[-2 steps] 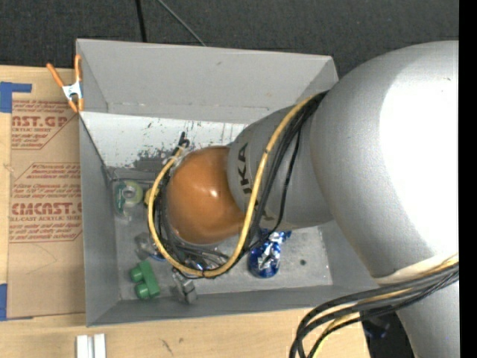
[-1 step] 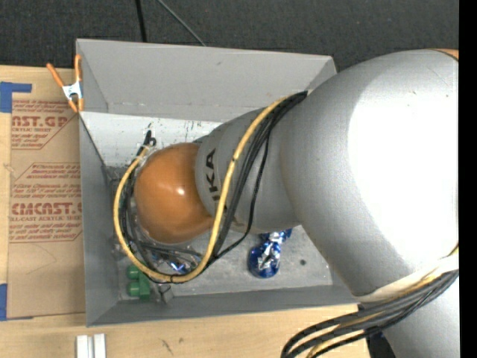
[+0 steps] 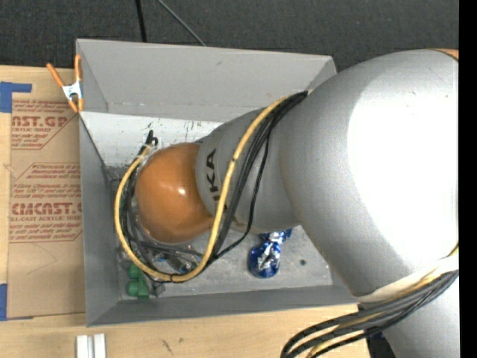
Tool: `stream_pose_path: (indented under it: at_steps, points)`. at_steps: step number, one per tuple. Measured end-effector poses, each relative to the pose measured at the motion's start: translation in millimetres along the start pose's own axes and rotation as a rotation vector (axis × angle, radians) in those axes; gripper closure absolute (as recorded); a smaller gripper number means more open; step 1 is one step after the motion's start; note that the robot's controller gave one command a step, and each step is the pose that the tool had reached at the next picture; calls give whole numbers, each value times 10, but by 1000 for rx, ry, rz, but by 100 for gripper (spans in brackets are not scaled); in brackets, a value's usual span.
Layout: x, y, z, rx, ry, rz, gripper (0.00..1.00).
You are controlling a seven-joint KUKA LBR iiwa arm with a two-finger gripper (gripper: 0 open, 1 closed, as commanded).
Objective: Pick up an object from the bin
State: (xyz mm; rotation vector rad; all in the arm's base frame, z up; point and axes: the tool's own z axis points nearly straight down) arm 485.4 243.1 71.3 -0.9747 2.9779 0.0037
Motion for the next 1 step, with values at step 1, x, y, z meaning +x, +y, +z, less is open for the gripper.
stream_pose_path:
  at_steps: [1]
  points:
    - [-161, -157, -1521, 2, -3, 11, 100]
